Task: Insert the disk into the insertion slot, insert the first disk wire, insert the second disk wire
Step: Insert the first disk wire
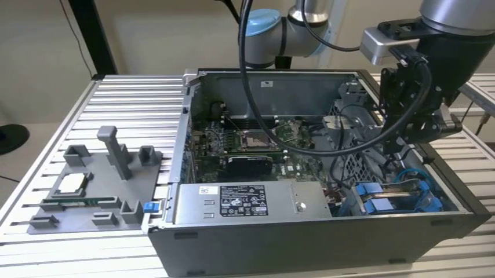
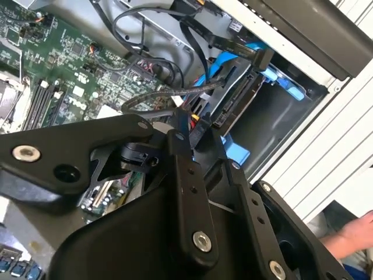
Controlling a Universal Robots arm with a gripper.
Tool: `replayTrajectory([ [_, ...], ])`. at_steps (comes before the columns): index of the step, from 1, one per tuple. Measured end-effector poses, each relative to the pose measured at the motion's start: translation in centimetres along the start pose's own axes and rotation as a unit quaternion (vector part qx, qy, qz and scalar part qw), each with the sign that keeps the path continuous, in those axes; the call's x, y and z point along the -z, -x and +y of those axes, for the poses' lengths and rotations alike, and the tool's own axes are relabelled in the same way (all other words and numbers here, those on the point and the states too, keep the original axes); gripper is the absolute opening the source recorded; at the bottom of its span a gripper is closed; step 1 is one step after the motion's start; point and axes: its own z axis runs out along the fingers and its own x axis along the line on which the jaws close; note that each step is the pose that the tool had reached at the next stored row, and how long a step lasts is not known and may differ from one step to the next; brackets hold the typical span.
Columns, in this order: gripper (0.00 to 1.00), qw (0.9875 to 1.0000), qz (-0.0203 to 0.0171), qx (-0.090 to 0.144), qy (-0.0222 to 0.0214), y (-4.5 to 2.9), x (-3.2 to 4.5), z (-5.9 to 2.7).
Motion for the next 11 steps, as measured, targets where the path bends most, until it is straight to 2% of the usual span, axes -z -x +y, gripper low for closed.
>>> replayTrajectory([
  [6, 1.00, 1.0000, 0.0000, 0.000, -0.0005, -0.02, -0.20, 0.01],
  [7, 0.00, 1.0000, 0.0000, 0.000, -0.0007, -0.03, -0.25, 0.01],
  [11, 0.00, 1.0000, 0.0000, 0.000, -0.0041, -0.04, -0.41, 0.03],
])
